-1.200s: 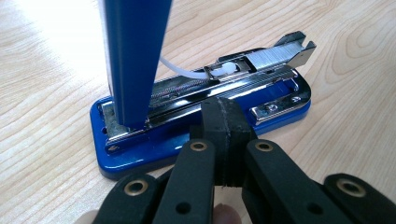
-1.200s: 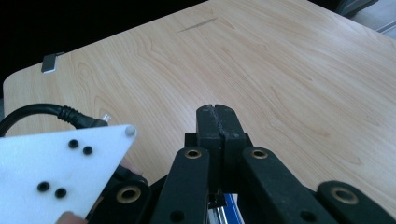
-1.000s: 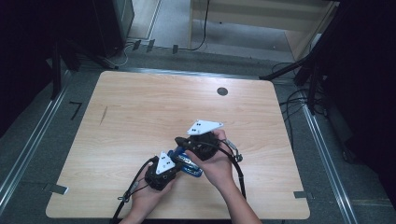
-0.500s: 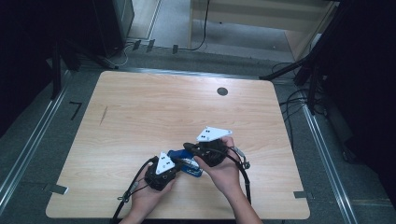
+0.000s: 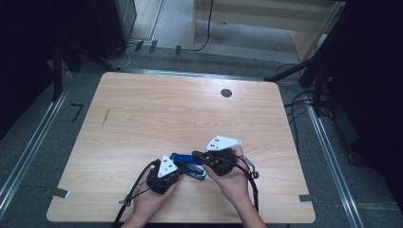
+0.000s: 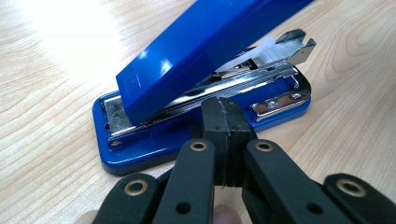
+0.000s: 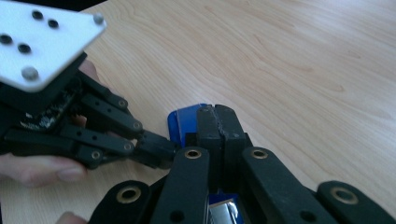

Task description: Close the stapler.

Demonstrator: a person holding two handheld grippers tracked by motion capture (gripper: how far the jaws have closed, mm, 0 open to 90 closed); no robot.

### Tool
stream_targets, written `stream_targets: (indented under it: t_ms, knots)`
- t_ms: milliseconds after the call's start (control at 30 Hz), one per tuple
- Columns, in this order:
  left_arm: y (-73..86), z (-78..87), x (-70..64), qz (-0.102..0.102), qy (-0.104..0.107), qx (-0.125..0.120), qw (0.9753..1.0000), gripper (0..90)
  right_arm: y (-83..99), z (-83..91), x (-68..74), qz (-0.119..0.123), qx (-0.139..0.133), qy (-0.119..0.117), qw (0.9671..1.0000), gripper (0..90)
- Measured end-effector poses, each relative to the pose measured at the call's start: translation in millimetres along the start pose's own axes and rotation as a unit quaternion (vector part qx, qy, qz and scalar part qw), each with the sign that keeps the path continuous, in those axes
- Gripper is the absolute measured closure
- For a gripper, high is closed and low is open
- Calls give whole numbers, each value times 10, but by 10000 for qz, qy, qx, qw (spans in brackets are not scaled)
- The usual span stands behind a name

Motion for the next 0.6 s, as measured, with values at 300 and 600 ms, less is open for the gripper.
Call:
stream_targets:
  t_ms: [300, 600]
  knots:
    - [18, 4, -16, -71, 47, 96, 9999, 900, 178, 38, -51, -110, 54, 61, 9999, 900]
    - [13, 9, -13, -37, 65, 44, 10000, 900, 315, 67, -64, -205, 30, 80, 9998, 900]
Point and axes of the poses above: each handheld gripper's, and its own axes: z roughly backward along the jaws, y roughly out of its underside, x roughly to its left, the point moved 6 cm from there along -z, roughly forward along the jaws, and after that the axes turned 1 degree about -x, right-handed, at the moved point
